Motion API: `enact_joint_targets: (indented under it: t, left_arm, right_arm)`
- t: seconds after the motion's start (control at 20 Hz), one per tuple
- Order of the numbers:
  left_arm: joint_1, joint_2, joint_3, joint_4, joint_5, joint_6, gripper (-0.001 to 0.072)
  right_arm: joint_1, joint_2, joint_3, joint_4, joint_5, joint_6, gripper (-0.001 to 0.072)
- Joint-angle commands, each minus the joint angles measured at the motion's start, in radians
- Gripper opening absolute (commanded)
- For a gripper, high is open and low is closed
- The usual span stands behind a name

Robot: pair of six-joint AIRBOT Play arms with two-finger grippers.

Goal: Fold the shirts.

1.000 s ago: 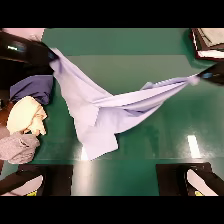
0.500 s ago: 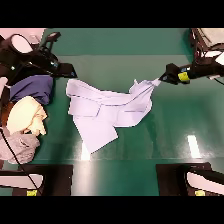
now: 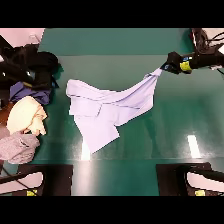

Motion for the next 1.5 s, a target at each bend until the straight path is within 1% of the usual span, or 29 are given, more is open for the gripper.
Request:
enact_joint_targets:
  t: [0.0,0.1,0.2,0.25,0.35,0.4,0.45,0.5,0.55,0.7,0.8,1.05,1.25,1.35,1.4,1.45]
  left_arm:
    - [0.014,0.125,-0.277,-0.031,0.07,0.019,0.06]
    - [0.014,0.17,-0.402,-0.078,0.086,0.032,0.0601]
    - [0.014,0.176,-0.488,-0.158,0.091,0.073,0.06]
    - [0.014,0.176,-0.528,-0.192,0.118,0.091,0.06]
    - [0.014,0.175,-0.595,-0.238,0.201,0.097,0.06]
    - [0.014,0.175,-0.623,-0.256,0.238,0.097,0.0601]
    - [0.013,0.175,-0.648,-0.271,0.265,0.1,0.0601]
    - [-0.002,0.175,-0.671,-0.281,0.285,0.126,0.06]
    - [-0.031,0.175,-0.69,-0.28,0.303,0.139,0.06]
    - [-0.132,0.175,-0.705,-0.279,0.382,0.14,0.06]
    - [-0.163,0.174,-0.705,-0.268,0.408,0.138,0.06]
    - [-0.167,0.164,-0.705,-0.221,0.42,0.103,0.06]
    - [-0.167,0.102,-0.705,-0.257,0.459,0.105,0.06]
    - [-0.167,0.089,-0.703,-0.284,0.477,0.115,0.0599]
    - [-0.167,0.089,-0.697,-0.284,0.492,0.114,0.0592]
    - [-0.167,0.089,-0.686,-0.285,0.5,0.114,0.0357]
  right_arm:
    - [0.063,-0.002,0.006,0.001,-0.034,0.0,0.0012]
    - [0.132,-0.002,0.006,0.001,-0.098,-0.02,0.0013]
    - [0.183,-0.003,0.006,0.0,-0.182,-0.041,0.0013]
    - [0.198,-0.003,0.006,0.0,-0.218,-0.041,0.0013]
    - [0.206,-0.003,0.006,0.001,-0.253,-0.041,0.0014]
    - [0.206,-0.003,0.006,0.0,-0.251,-0.041,0.0052]
    - [0.203,-0.003,0.006,0.0,-0.243,-0.042,0.0319]
    - [0.201,-0.003,0.006,0.0,-0.233,-0.042,0.0532]
    - [0.194,-0.003,0.006,0.002,-0.217,-0.042,0.0564]
    - [0.179,-0.002,0.006,0.0,-0.177,-0.042,0.0561]
    - [0.165,-0.002,0.006,0.0,-0.141,-0.042,0.0555]
    - [0.131,-0.002,0.006,0.0,-0.062,-0.042,0.0555]
    - [0.132,-0.002,0.006,0.0,-0.042,-0.042,0.0555]
    - [0.131,-0.002,0.006,-0.013,0.0,-0.045,0.0555]
    - [0.13,-0.002,0.006,-0.048,0.03,-0.045,0.0555]
    - [0.13,-0.002,0.005,-0.096,0.072,-0.045,0.0554]
